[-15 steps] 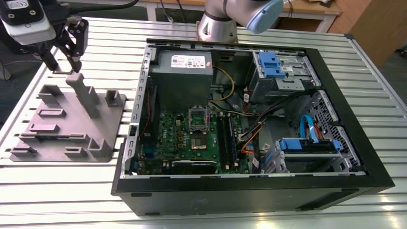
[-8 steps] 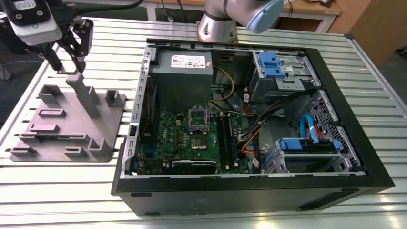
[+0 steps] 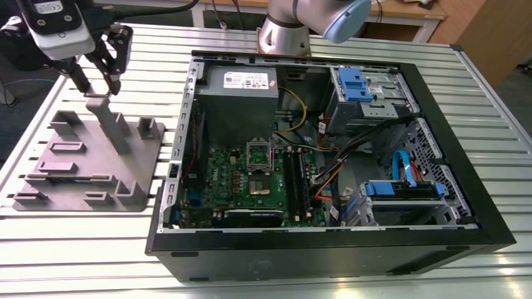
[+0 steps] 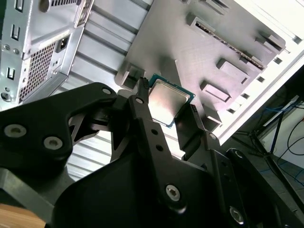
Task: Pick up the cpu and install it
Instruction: 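Pick up the cpu and move it towards the insertion slot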
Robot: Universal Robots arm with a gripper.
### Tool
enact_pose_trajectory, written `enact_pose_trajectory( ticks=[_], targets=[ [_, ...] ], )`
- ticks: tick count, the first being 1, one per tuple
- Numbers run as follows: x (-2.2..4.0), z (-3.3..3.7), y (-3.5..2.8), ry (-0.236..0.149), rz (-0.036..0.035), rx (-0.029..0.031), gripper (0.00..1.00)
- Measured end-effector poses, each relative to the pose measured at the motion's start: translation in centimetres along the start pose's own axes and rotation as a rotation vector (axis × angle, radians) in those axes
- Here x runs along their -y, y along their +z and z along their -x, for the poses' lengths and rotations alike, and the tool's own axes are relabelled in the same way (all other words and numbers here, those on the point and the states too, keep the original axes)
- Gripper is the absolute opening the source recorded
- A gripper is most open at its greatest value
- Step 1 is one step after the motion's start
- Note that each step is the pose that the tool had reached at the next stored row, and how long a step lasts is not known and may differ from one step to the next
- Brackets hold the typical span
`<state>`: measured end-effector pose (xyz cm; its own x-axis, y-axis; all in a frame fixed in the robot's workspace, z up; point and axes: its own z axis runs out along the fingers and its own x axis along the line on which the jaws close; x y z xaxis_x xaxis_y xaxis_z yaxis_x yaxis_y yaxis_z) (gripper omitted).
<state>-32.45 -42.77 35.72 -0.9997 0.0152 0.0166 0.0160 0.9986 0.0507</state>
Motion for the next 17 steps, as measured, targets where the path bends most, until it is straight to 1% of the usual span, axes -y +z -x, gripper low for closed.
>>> enact_pose_trajectory(
  ticks=[2, 3, 17],
  targets=[
    [-0.01, 0.33, 0.00, 0.000, 0.0001, -0.0005, 0.47],
    [-0.02, 0.96, -0.01, 0.000, 0.0000, -0.0017, 0.47],
    [-0.06, 3.52, -0.06, 0.000, -0.0001, -0.0069, 0.47]
  ],
)
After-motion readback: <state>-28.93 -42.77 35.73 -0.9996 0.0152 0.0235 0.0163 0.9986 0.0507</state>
